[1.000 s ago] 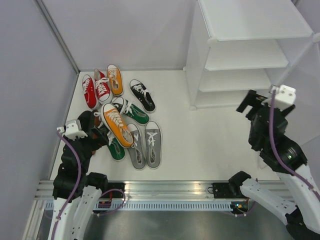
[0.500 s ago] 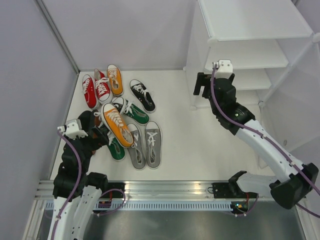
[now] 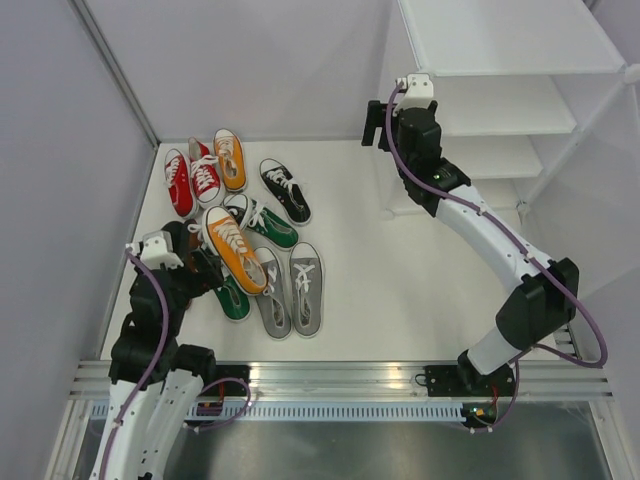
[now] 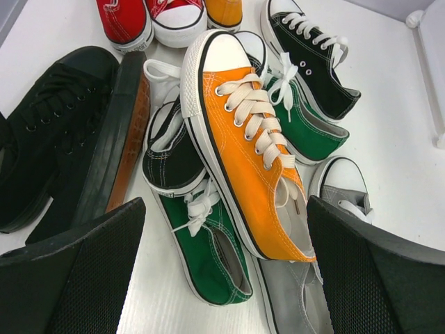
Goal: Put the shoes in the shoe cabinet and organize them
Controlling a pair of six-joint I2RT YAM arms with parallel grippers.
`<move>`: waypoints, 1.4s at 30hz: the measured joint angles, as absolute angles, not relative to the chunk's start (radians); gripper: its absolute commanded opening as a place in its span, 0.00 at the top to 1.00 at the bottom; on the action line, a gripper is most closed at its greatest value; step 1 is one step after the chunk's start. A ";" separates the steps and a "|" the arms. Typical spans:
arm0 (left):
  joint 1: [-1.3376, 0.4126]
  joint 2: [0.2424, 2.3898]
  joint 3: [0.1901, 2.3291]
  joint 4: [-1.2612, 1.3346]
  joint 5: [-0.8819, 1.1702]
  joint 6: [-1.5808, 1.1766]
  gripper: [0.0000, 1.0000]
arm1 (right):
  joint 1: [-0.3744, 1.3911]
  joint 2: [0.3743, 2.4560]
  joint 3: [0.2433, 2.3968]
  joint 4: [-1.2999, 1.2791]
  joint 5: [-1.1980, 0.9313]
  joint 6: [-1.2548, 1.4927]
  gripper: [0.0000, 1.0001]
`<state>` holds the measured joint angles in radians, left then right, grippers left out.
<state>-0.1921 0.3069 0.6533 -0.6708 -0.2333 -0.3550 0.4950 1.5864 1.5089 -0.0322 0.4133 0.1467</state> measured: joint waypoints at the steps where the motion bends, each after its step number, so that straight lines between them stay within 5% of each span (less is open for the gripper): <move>1: -0.192 0.313 0.653 -0.671 -0.229 -0.355 0.00 | 0.495 1.595 1.521 -0.031 0.393 0.147 0.07; 17: -0.192 0.555 0.743 -0.675 -0.100 -0.403 0.00 | 0.480 1.584 1.549 -0.096 0.309 0.138 0.02; 32: -0.192 0.744 0.784 -0.717 -0.130 -0.527 0.07 | 0.495 1.052 1.099 -0.319 0.236 0.278 0.02; 38: -0.204 0.805 0.796 -0.724 -0.136 -0.585 0.07 | 0.495 0.930 0.916 -0.341 0.184 0.306 0.08; 42: -0.252 0.871 0.829 -0.731 -0.161 -0.618 0.07 | 0.495 0.917 0.838 -0.352 0.125 0.328 0.21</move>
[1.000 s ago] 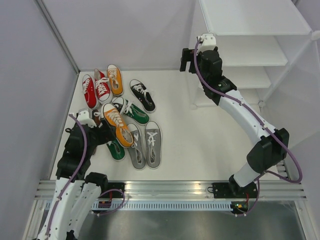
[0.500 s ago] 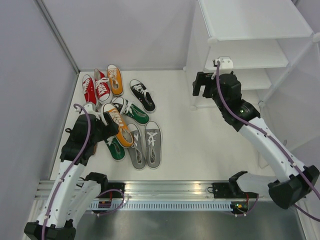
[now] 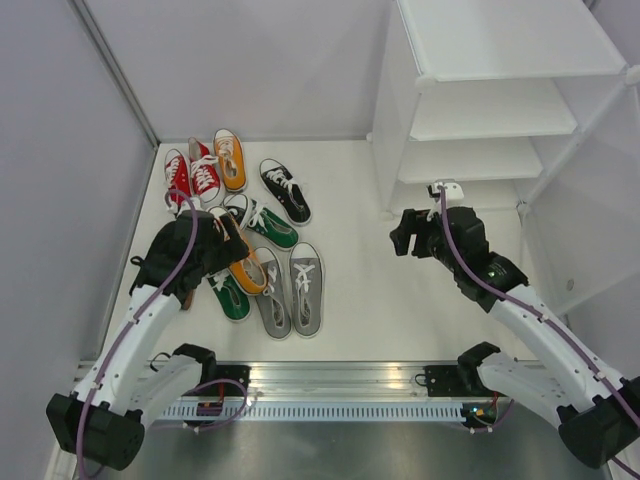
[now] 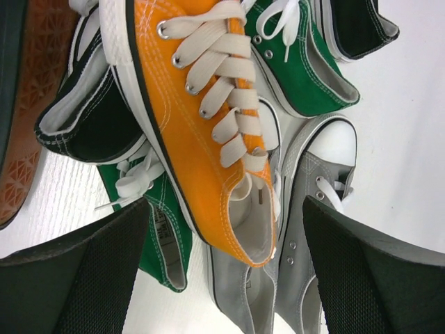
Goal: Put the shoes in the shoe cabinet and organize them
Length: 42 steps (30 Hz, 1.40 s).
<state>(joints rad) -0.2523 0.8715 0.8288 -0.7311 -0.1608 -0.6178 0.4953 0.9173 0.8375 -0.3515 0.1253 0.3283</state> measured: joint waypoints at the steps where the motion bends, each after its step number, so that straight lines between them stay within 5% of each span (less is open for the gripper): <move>1: -0.265 0.891 0.844 -0.731 -0.168 -0.623 0.07 | 0.496 0.918 0.820 -0.352 0.104 0.334 0.23; 12: -0.288 1.005 0.965 -0.728 -0.269 -0.628 0.06 | 0.719 1.275 0.910 -0.239 0.147 0.324 0.27; 30: -0.126 0.915 0.876 -0.654 -0.226 -0.463 0.04 | 0.749 2.166 1.624 -0.001 0.198 0.196 0.31; 37: -0.126 0.890 0.826 -0.618 -0.231 -0.431 0.04 | 0.756 2.354 1.771 0.017 0.203 0.186 0.59; 41: -0.126 0.889 0.823 -0.616 -0.232 -0.421 0.04 | 0.764 2.361 1.795 0.021 0.208 0.178 0.99; 42: -0.126 0.889 0.823 -0.615 -0.232 -0.419 0.04 | 0.765 2.363 1.796 0.022 0.212 0.178 0.99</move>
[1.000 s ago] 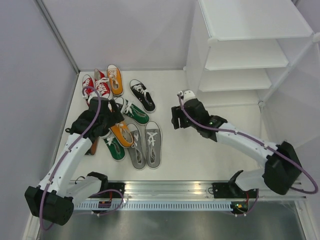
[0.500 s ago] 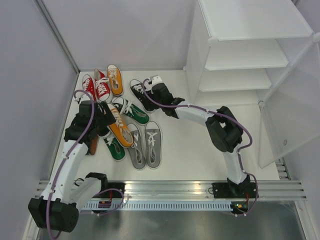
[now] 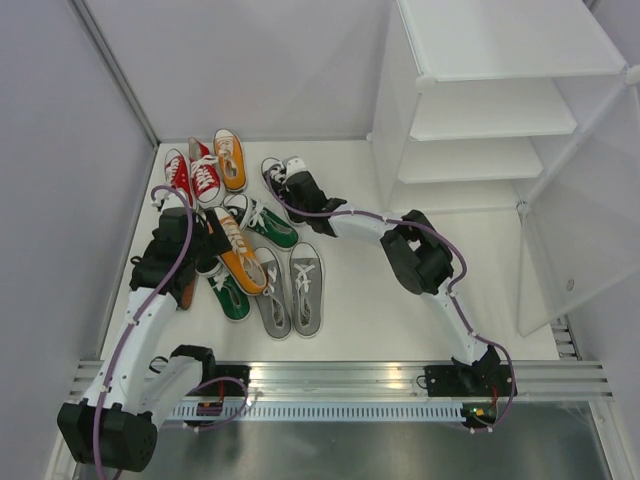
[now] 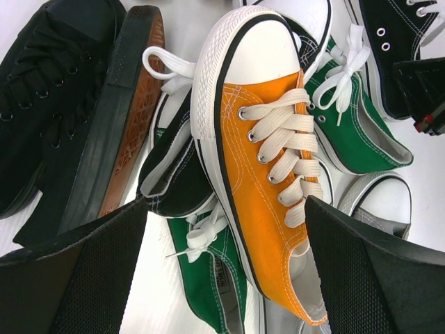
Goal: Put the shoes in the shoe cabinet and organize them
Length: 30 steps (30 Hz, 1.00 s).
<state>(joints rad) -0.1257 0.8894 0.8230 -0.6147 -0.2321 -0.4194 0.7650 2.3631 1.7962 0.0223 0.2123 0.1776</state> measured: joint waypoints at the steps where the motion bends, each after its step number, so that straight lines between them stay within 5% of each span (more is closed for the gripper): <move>1: -0.126 0.889 0.823 -0.612 -0.233 -0.418 0.04 | 0.766 2.365 1.793 0.024 0.218 0.179 0.99; 6: -0.126 0.889 0.823 -0.609 -0.234 -0.416 0.03 | 0.766 2.281 1.645 0.094 0.238 0.171 0.99; 20: -0.126 0.877 0.817 -0.603 -0.236 -0.416 0.03 | 0.762 1.637 0.916 -0.049 0.324 0.267 0.99; 27: -0.125 0.876 0.817 -0.602 -0.237 -0.415 0.03 | 0.772 1.376 0.717 -0.203 0.323 0.409 0.46; 30: -0.125 0.876 0.817 -0.602 -0.238 -0.414 0.03 | 0.776 1.295 0.716 -0.282 0.320 0.424 0.42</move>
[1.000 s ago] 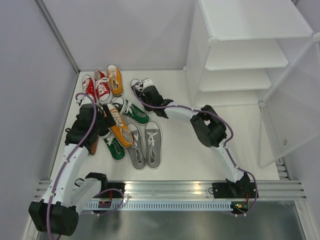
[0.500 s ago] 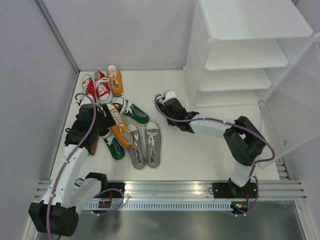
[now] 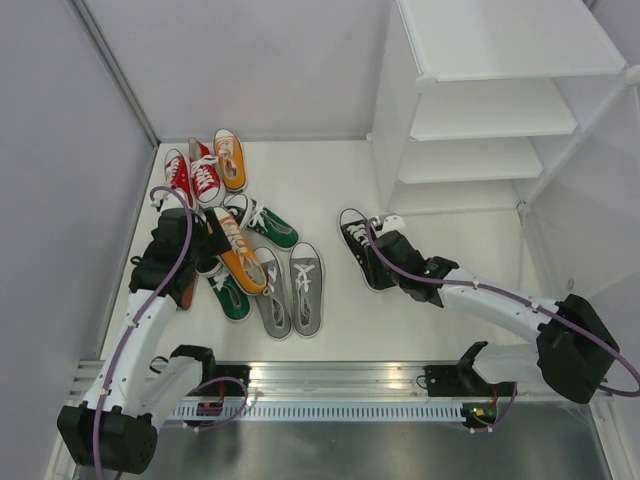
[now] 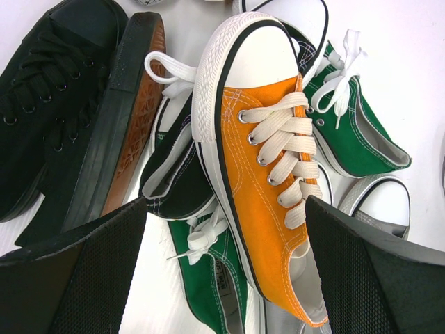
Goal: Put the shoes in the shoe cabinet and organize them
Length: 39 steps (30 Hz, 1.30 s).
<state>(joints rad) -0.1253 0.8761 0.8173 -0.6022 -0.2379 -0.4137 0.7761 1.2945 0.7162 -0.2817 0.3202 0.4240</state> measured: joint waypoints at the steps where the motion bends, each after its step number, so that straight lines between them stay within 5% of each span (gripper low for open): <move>1: -0.125 0.876 0.817 -0.602 -0.238 -0.413 0.03 | 0.777 1.272 0.722 -0.307 0.320 0.424 0.42; 12: -0.125 0.876 0.817 -0.602 -0.257 -0.406 0.03 | 0.777 1.355 0.820 -0.379 0.308 0.413 0.60; 34: -0.125 0.876 0.817 -0.602 -0.258 -0.405 0.03 | 0.778 1.489 0.911 -0.355 0.273 0.389 0.61; 39: -0.125 0.876 0.817 -0.602 -0.258 -0.405 0.03 | 0.780 1.505 0.905 -0.354 0.275 0.389 0.73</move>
